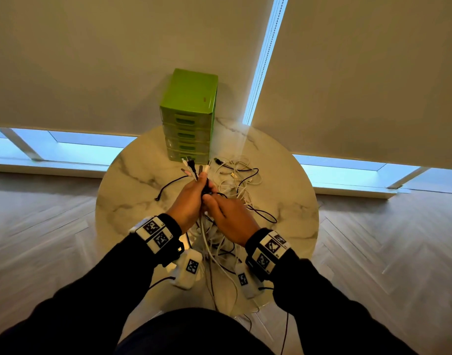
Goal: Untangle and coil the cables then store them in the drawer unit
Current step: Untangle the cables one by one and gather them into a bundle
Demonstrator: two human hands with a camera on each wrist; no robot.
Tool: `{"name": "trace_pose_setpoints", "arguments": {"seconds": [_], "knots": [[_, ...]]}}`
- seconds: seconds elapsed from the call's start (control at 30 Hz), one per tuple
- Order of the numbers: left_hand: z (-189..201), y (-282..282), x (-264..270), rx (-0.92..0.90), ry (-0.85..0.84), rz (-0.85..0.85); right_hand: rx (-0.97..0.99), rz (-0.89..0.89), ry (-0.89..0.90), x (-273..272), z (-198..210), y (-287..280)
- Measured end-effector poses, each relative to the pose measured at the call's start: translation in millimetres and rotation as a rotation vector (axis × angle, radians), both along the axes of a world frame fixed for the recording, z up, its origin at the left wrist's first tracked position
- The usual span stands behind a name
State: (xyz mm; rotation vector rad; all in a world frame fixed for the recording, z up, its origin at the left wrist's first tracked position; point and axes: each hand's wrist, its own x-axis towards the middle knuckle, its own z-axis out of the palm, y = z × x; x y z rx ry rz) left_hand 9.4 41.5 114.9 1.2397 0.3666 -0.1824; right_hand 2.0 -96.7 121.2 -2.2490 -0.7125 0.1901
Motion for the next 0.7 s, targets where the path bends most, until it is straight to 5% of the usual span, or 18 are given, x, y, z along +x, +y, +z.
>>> {"name": "trace_pose_setpoints", "arguments": {"seconds": [0.2, 0.33, 0.6, 0.7], "knots": [[22, 5, 4, -0.279, -0.174, 0.161, 0.026, 0.039, 0.302, 0, -36, -26], [38, 28, 11, -0.317, -0.258, 0.213, -0.098, -0.023, 0.334, 6, -72, -60], [47, 40, 8, 0.127, -0.387, 0.171, -0.387, -0.182, 0.093, 42, -58, -56], [34, 29, -1, 0.295, -0.303, 0.074, -0.134, -0.290, 0.099, 49, -25, -27]]}}
